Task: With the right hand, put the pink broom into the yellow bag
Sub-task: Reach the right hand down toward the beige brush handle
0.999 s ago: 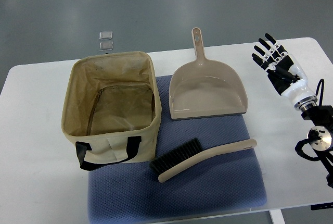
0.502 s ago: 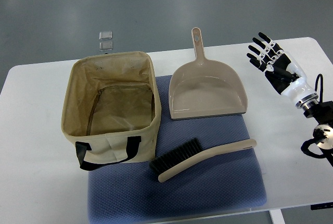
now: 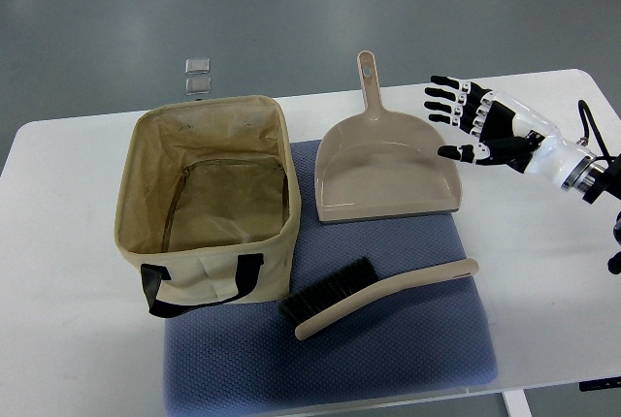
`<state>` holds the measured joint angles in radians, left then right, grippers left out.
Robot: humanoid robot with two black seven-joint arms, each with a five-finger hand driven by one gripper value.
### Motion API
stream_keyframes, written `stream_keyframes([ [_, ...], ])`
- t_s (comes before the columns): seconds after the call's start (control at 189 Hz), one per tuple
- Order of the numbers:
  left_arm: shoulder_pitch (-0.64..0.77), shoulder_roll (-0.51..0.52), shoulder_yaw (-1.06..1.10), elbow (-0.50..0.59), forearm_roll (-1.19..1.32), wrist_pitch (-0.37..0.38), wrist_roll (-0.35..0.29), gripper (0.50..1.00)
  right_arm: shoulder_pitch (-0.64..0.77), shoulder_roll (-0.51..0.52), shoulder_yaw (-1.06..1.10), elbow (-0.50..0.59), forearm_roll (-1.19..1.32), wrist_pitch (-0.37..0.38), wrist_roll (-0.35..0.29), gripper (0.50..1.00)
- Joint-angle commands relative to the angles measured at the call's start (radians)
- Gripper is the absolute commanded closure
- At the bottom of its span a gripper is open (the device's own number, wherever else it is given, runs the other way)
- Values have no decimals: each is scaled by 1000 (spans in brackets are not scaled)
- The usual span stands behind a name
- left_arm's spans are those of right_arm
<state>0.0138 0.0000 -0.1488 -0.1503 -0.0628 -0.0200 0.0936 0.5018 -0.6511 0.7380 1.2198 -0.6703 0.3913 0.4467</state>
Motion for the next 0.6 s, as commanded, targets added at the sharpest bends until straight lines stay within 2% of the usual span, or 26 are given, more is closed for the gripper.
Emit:
stream_keyframes([
  [0.0, 0, 0, -1, 0, 0, 0, 0, 500, 12, -31, -11, 67, -101, 0, 0, 572],
  [0.227, 0, 0, 0, 0, 0, 0, 0, 500, 60, -104, -88, 231, -390, -29, 0, 574],
  [0.343, 0, 0, 0, 0, 0, 0, 0, 500, 93, -139, -173, 303, -540, -107, -2, 576],
  [0.449, 0, 0, 0, 0, 0, 0, 0, 500, 126, -157, -255, 339, -679, -192, -5, 581],
  [0.597, 0, 0, -1, 0, 0, 0, 0, 500, 159, -179, -342, 374, -821, -272, -13, 593],
])
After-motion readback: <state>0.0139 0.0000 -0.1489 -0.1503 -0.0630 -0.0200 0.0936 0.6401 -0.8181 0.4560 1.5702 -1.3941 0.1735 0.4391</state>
